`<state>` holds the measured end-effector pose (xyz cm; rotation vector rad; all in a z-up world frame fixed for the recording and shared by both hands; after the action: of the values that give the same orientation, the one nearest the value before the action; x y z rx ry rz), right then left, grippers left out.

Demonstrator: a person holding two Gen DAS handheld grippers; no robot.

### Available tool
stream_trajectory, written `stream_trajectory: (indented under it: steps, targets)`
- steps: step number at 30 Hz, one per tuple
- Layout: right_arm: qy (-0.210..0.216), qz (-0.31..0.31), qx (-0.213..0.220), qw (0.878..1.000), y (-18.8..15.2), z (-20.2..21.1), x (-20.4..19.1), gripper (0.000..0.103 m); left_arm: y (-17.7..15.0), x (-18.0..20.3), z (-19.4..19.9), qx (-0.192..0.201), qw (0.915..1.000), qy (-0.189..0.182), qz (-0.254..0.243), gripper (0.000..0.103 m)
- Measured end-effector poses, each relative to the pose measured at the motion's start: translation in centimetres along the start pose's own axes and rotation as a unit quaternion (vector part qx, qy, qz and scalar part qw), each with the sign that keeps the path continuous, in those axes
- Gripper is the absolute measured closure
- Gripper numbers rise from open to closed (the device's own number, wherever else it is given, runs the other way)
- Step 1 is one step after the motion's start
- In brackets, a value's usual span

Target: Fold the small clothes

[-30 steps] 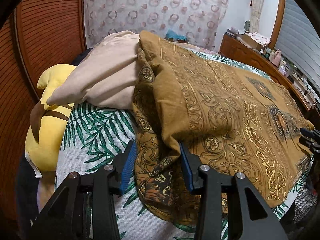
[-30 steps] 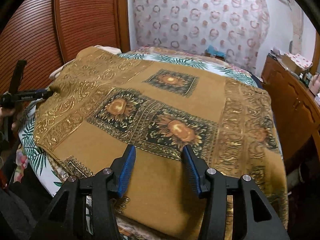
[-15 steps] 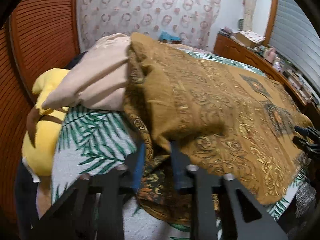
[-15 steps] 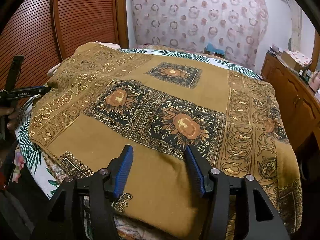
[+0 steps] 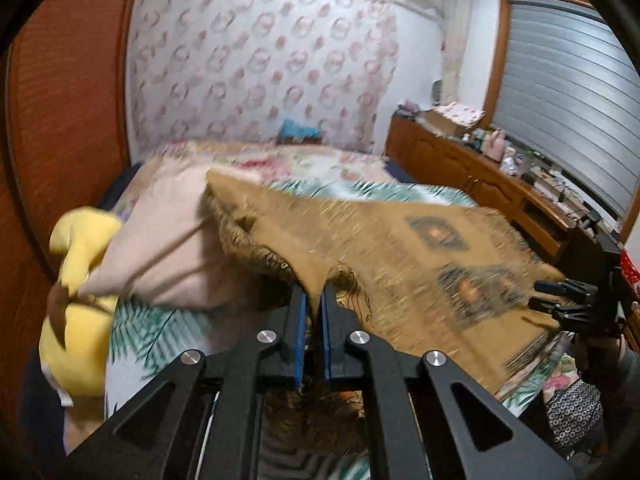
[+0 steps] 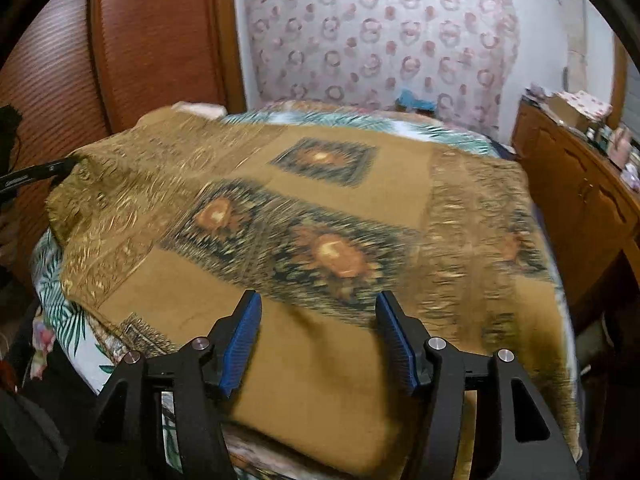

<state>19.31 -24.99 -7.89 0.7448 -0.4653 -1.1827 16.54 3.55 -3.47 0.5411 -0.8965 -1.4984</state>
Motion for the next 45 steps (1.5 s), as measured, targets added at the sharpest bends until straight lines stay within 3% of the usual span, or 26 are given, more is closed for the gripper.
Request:
stream_trajectory:
  steps: [8,16,28,33,36,40,42,44,45]
  targets:
    - [-0.020,-0.047,0.006,0.999,-1.6,2.9,5.7,0.041,5.1,8.4,-0.5,0.025,0.9959,-0.061,-0.063,0.096]
    - [-0.029,-0.065,0.002,0.997,-2.8,4.4,7.9,0.041,8.3,17.1,-2.4,0.024,0.9849,-0.127,-0.115,0.096]
    - [-0.039,-0.093,0.024,0.995,-3.9,8.2,10.3,0.042,8.7,27.7,-4.2,-0.007,0.9633,-0.190,-0.190,0.096]
    - [-0.042,-0.100,0.027,0.994,-4.6,9.2,10.6,0.042,7.9,29.0,-5.5,-0.029,0.9620,-0.187,-0.197,0.096]
    - [-0.040,-0.098,0.025,0.994,-4.8,9.2,10.4,0.042,7.4,28.9,-5.8,-0.042,0.9613,-0.190,-0.195,0.088]
    - [-0.039,-0.098,0.027,0.994,-4.6,9.1,10.0,0.041,7.7,28.7,-5.0,-0.032,0.9612,-0.192,-0.195,0.061]
    - [-0.037,-0.097,0.028,0.994,-4.4,8.9,10.1,0.042,7.8,28.1,-4.5,-0.025,0.9621,-0.188,-0.196,0.059]
    - [-0.035,-0.094,0.029,0.995,-4.0,8.8,10.0,0.042,7.8,27.2,-4.7,-0.025,0.9635,-0.181,-0.196,0.047]
    - [-0.035,-0.092,0.029,0.995,-4.0,8.7,10.1,0.042,7.7,26.7,-4.9,-0.026,0.9644,-0.180,-0.192,0.034]
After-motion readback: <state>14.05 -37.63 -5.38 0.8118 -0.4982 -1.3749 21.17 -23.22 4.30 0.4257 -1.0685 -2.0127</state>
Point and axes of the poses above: each gripper's, at about its wrist camera, not at the fingertips, and z roughly against the way its jaws point, x to its right, y to its top, the point moved 7 cm from there along -z, roughly the way its jaws point, and after that the axes turned 1 degree about -x, right-handed, at the moved point
